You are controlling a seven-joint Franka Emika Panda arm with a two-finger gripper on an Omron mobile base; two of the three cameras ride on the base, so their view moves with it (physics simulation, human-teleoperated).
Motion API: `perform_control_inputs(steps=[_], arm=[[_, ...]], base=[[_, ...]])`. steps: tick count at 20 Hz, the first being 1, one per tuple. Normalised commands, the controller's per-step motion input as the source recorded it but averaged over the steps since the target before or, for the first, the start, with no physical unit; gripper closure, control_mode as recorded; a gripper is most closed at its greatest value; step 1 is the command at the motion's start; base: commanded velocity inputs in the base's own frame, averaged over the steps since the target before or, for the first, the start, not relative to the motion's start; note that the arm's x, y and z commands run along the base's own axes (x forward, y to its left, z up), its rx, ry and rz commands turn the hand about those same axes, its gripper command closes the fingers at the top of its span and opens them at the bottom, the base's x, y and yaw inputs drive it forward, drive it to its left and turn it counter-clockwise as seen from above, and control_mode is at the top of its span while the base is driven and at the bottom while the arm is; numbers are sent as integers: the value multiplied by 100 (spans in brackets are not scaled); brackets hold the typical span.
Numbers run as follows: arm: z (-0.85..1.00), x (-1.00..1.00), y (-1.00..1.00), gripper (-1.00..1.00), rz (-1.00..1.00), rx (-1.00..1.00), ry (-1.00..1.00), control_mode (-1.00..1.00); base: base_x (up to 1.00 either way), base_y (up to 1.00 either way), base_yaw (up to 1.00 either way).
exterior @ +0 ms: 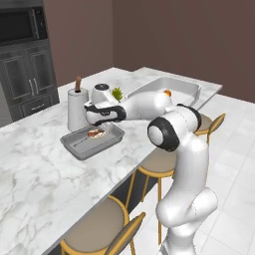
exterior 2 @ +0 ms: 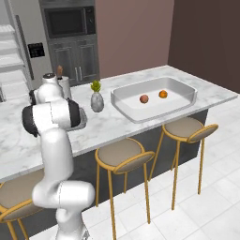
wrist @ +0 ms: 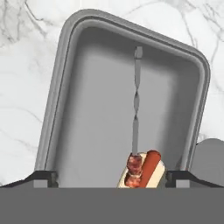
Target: Place the cold items (onion and orange) from the fridge in one tupperware on the dining counter. Place the warm items (hot dog and kebab skewer) in the stove area in another tupperware.
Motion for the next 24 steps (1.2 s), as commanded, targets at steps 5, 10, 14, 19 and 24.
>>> perform_control_inputs(steps=[5, 10, 14, 19, 24], arm=[[100, -100, -40, -100, 9, -7, -29, -100], [95, -100, -89, -100, 2, -3, -27, -100], [83, -100, -100, -100, -1, 0, -10, -100], [27, -100, -99, -100, -6, 0, 2, -100], [-2, -100, -100, -100, -3, 0, 0, -100]], base=[[0, 0, 0], [0, 0, 0], [0, 0, 0], [0, 0, 0], [0, 0, 0]])
